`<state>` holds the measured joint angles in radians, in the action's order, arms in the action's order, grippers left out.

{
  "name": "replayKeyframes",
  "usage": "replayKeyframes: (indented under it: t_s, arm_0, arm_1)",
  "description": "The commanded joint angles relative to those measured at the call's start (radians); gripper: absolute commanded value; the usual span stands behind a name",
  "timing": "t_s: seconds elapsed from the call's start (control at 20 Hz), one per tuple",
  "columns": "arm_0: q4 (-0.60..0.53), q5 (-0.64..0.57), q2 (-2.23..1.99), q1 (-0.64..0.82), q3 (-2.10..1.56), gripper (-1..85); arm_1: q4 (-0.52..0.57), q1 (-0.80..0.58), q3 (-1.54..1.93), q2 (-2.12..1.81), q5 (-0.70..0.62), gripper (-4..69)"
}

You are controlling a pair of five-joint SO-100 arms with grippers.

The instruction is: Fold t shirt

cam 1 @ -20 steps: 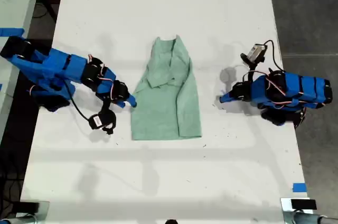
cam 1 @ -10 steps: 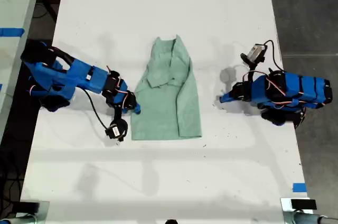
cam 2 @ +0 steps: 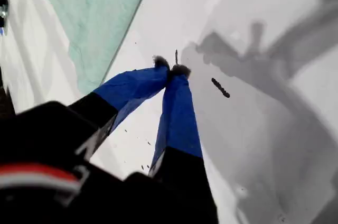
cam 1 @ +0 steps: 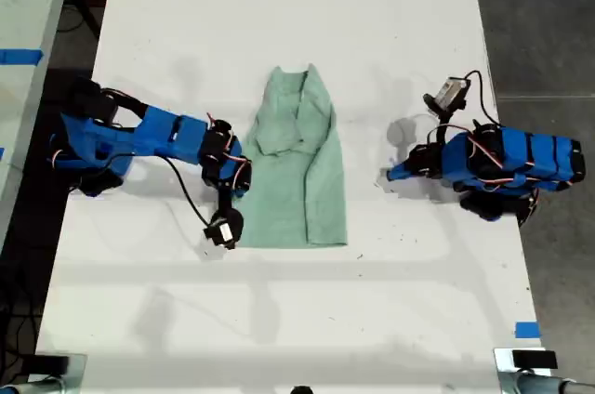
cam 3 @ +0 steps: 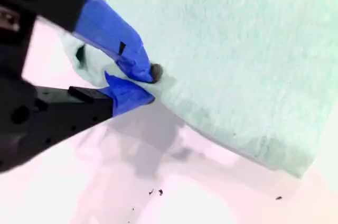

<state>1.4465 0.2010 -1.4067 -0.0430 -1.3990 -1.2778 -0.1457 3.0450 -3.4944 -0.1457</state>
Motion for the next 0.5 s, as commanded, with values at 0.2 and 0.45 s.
replayKeyframes:
  t_s: [0.2,0.45]
  arm_0:
    - [0.063,-0.110,-0.005,0.061,0.387,-0.2]
    - [-0.219,-0.291,0.083,0.135,0.388,-0.2]
  arm_1:
    - [-0.017,-0.006,0.044,-0.012,-0.002,1.8]
    - [-0.017,-0.006,0.044,-0.012,-0.002,1.8]
